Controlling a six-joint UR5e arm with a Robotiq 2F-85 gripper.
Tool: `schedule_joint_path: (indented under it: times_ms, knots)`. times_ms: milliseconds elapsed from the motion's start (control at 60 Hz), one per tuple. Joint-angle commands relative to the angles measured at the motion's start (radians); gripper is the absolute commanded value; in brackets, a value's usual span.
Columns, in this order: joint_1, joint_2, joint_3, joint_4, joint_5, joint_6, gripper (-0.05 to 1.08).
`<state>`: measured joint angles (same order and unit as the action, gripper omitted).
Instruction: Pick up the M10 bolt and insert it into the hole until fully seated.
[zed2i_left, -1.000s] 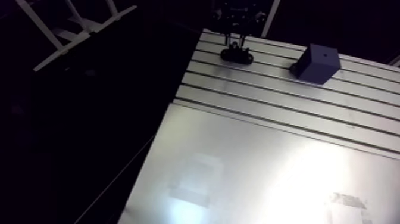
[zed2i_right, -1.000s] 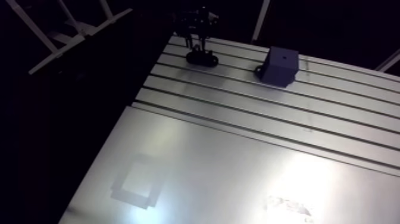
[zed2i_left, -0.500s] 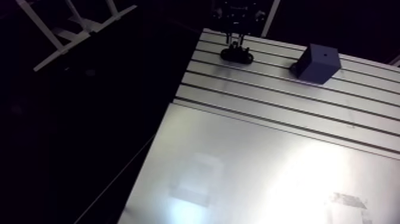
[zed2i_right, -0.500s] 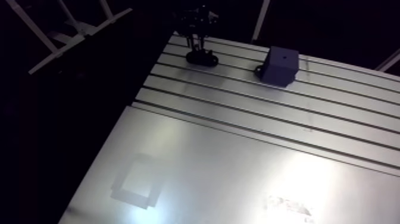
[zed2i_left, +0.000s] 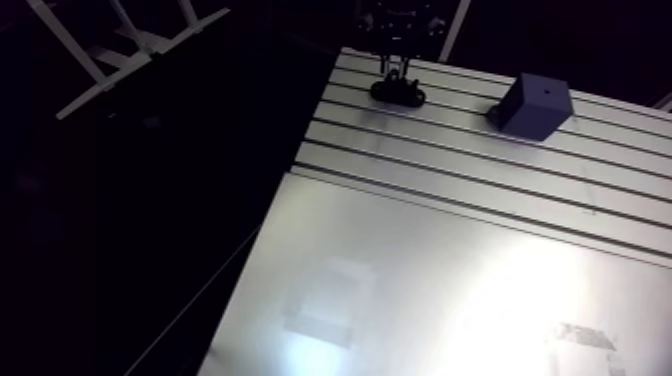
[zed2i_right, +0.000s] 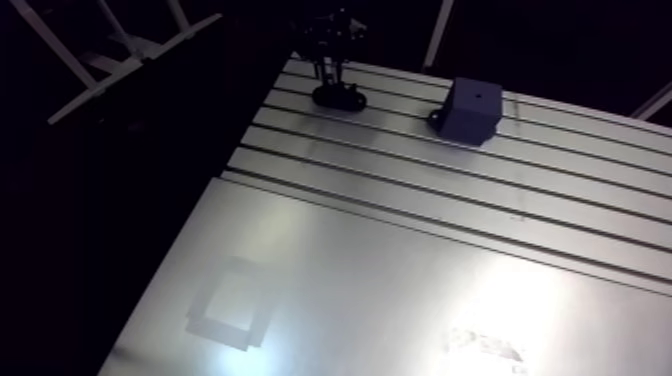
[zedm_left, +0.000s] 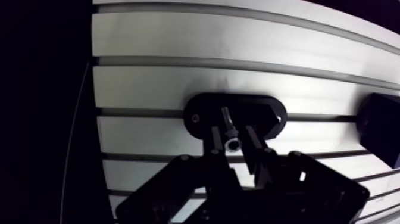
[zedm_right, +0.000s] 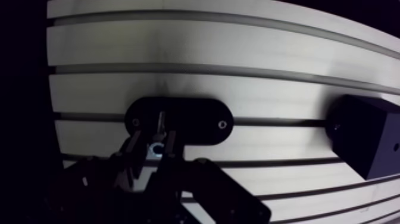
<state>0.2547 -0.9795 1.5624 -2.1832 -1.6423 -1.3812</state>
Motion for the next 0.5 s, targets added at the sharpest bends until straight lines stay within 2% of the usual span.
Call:
schedule_joint_path:
  times_ms: [17,500]
  knots:
    - [-0.001,0.000,0.000,0.001,0.000,0.000,0.67]
    - [-0.003,-0.001,0.002,0.004,0.000,-0.002,0.74]
